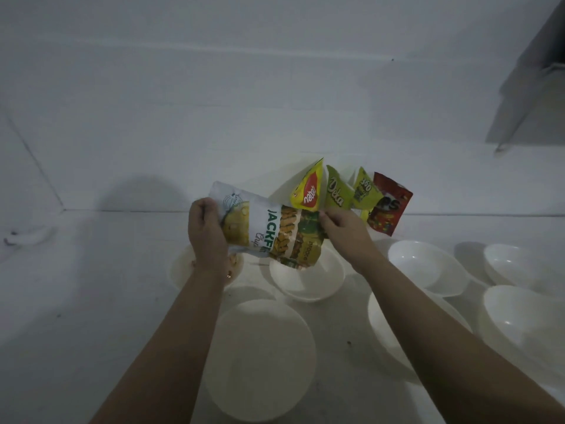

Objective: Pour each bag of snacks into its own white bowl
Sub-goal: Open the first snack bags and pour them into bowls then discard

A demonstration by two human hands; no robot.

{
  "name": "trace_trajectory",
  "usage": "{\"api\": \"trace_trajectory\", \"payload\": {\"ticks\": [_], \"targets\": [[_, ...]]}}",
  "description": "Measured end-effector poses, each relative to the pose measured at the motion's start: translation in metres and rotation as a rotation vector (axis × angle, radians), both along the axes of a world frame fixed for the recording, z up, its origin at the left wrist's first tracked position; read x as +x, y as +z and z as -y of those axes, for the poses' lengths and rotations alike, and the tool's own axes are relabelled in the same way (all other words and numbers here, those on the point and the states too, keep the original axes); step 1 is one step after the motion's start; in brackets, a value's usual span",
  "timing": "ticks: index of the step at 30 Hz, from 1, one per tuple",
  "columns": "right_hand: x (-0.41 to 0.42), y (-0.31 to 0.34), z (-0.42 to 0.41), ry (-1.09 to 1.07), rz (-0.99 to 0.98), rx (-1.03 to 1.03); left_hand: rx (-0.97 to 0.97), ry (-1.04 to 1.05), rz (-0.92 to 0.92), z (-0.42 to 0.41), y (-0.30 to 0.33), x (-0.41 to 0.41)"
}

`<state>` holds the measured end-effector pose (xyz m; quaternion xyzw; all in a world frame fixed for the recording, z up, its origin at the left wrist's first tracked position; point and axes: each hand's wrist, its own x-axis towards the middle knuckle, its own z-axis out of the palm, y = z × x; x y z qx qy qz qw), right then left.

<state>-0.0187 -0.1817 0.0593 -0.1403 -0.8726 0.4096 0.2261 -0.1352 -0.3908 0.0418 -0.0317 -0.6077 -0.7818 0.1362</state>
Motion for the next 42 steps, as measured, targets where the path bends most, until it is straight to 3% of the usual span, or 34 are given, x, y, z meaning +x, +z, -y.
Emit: {"api": "trace_trajectory", "payload": {"ticks": [6, 12, 31, 42], "targets": [[-0.006, -0.008, 0.0, 0.063, -0.008, -0.09, -0.097, 0.015, -0.04, 0.002, 0.015, 0.006], [-0.001, -0.026, -0.005, 0.069, -0.008, -0.32, -0.24, -0.017, -0.127, 0.003, 0.017, 0.005], [-0.004, -0.022, -0.004, 0.041, -0.121, -0.281, -0.352, -0.037, -0.21, 0.008, 0.039, 0.012], [-0.004, -0.013, -0.002, 0.018, -0.082, -0.196, -0.413, -0.027, -0.246, 0.01, 0.045, 0.019]]}}
